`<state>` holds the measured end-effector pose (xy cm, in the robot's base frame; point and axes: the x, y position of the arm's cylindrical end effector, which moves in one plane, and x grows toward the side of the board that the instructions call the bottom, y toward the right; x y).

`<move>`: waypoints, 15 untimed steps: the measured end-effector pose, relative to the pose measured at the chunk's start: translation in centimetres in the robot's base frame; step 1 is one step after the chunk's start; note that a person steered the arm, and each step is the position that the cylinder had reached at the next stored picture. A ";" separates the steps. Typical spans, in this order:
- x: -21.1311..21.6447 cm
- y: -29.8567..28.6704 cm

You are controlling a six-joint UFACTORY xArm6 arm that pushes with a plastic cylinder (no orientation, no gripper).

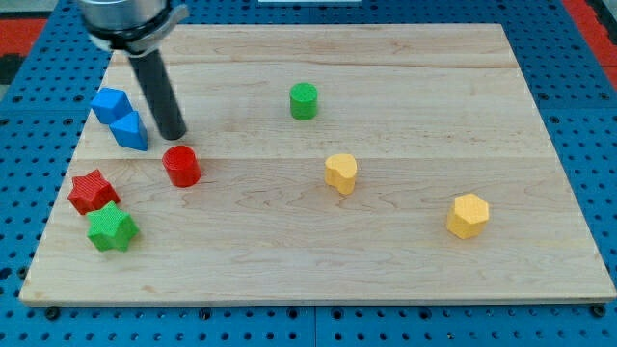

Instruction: Move the blue cube close to the red circle

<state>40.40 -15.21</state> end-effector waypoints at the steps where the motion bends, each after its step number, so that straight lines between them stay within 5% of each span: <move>1: 3.9 1.7; 2: 7.4 1.1; 4: -2.2 -2.9; 5: -2.3 -5.5; 7: 3.9 -6.9; 8: 0.1 -7.3; 11: 5.0 -8.7; 13: -5.9 -6.5; 14: -9.7 -11.4; 15: -5.4 -12.6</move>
<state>35.04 -27.80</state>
